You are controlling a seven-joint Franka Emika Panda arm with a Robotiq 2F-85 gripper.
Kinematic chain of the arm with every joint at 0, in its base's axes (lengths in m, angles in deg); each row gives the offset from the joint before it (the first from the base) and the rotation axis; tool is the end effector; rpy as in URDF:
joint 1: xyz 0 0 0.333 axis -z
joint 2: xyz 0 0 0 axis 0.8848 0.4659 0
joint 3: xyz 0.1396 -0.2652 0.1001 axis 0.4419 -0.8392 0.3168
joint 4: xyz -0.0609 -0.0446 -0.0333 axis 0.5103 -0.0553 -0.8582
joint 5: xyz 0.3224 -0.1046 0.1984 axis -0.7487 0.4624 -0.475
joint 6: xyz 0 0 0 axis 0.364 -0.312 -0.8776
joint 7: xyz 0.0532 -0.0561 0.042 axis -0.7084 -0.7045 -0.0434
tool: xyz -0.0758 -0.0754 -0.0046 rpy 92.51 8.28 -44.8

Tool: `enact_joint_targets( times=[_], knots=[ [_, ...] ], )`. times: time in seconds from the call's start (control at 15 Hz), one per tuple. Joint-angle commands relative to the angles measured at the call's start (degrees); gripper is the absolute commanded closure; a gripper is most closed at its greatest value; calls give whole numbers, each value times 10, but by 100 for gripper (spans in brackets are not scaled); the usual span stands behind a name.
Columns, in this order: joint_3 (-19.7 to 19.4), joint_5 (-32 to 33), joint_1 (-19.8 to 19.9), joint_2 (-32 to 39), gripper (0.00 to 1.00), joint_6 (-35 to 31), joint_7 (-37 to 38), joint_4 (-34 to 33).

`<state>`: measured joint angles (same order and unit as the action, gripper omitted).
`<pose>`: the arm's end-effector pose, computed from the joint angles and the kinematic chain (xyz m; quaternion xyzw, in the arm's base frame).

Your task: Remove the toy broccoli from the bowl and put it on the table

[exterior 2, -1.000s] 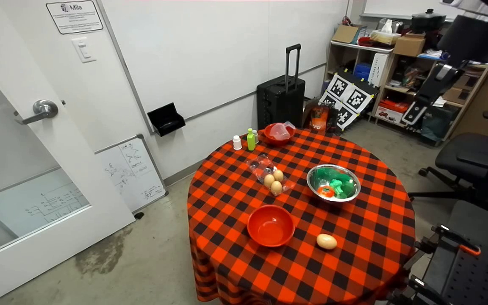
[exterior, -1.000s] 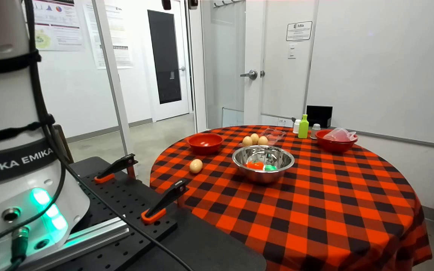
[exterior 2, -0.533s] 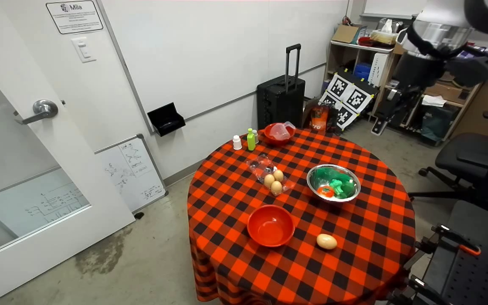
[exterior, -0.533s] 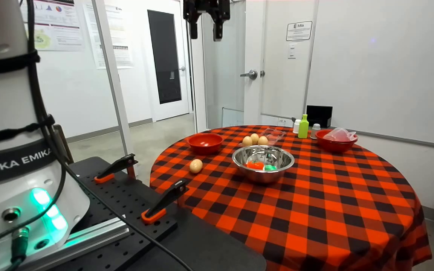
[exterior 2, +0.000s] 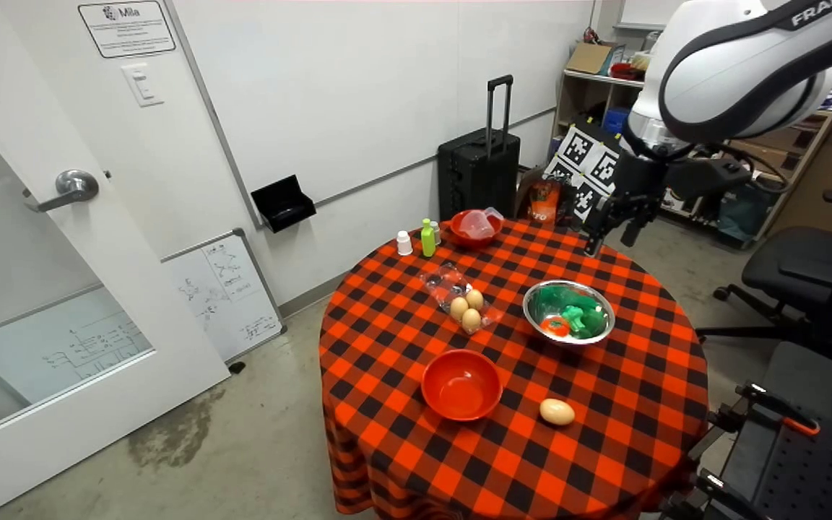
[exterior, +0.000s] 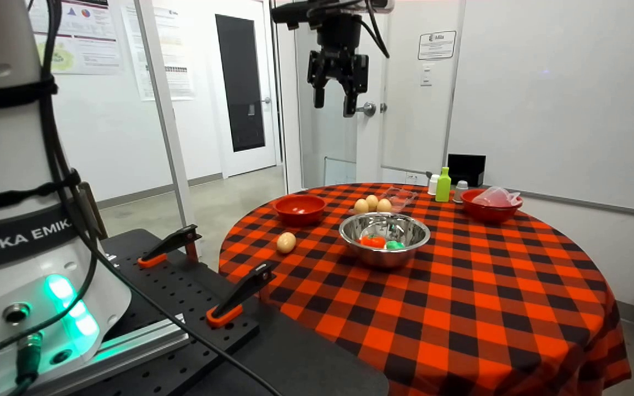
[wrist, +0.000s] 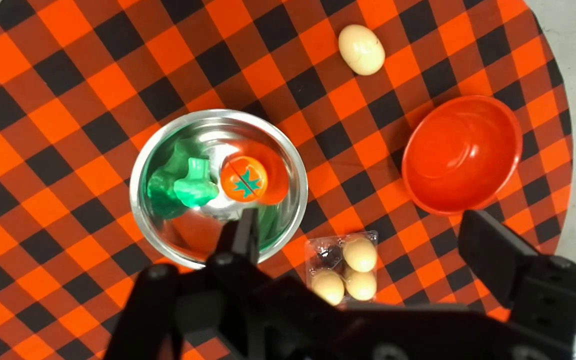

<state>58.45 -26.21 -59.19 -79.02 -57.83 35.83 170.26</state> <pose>0.4624 -0.0741 0.3498 -0.9896 0.1279 -0.0193 0.0633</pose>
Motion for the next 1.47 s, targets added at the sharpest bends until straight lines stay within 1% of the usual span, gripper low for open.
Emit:
enact_joint_targets(
  times=[0.0, 0.33, 0.53, 0.93, 1.4],
  knots=[
    [1, -10, 9, 92, 0, -38, 19, -48],
    [2, -8, 22, 193, 0, -78, 51, -97],
    [-2, -4, 27, 248, 0, -95, 85, -131],
    [-5, -30, 44, 342, 0, -92, 144, -200],
    [-3, -60, 68, 425, 0, -93, 158, -256]
  ],
)
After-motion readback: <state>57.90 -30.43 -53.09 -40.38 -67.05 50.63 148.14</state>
